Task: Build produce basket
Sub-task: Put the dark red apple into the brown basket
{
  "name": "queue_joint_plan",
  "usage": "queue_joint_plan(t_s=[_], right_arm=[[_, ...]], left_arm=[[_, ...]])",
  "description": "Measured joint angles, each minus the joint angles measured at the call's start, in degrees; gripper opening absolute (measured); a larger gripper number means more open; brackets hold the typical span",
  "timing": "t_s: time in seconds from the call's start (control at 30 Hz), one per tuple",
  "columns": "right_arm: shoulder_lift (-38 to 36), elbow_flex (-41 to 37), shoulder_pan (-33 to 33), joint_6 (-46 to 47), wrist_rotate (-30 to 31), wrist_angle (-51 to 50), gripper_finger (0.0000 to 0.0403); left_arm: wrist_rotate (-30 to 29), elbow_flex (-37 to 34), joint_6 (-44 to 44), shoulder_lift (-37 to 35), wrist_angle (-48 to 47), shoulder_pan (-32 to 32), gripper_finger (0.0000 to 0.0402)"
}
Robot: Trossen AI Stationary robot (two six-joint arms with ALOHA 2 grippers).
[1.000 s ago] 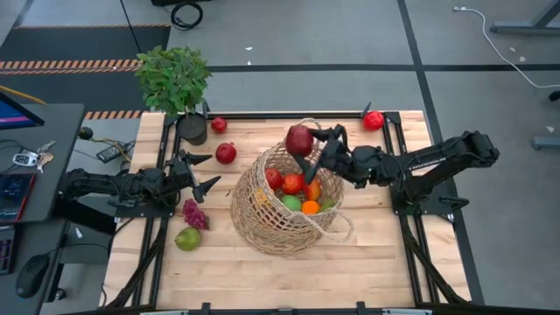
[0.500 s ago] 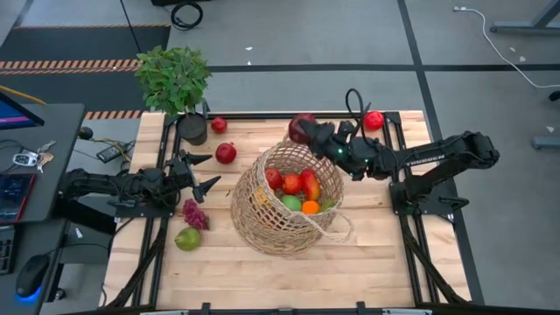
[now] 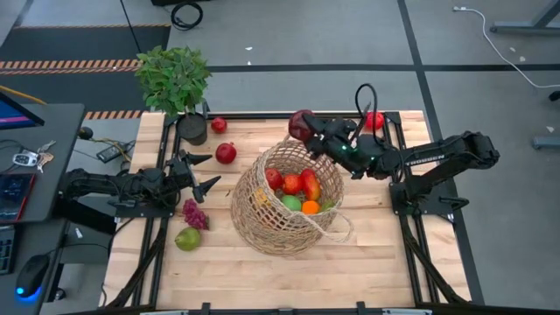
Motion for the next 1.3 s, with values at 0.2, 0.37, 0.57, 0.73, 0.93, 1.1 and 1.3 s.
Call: queue_joint_plan(t_s=[0.2,0.37,0.57,0.73,0.93,1.1,1.3], right_arm=[[0.00,0.00,-0.02,0.47,-0.91,3.90,0.0375],[0.00,0.00,0.02,3.18,-0.93,7.29,0.0375],[0.00,0.00,-0.44,10.52,-0.95,7.18,0.0375],[0.00,0.00,-0.45,10.32,-0.95,7.16,0.0375],[0.00,0.00,-0.45,8.63,-0.95,7.20,0.0375],[0.00,0.00,-0.19,5.98,-5.27,7.42,0.0375],[0.00,0.00,-1.31,-0.38,-16.02,7.45,0.0375]], left_arm=[[0.01,0.01,0.00,-0.01,-0.02,0.00,0.0398],[0.01,0.01,0.00,-0.01,-0.01,0.01,0.0398],[0.00,0.01,0.00,-0.01,0.00,0.01,0.0398],[0.01,0.01,0.02,-0.01,0.00,0.00,0.0398],[0.01,-0.01,0.01,-0.01,-0.02,0.01,0.0398],[0.01,-0.01,0.00,-0.01,0.00,0.00,0.0398],[0.00,0.00,0.02,-0.01,0.00,0.01,0.0398]])
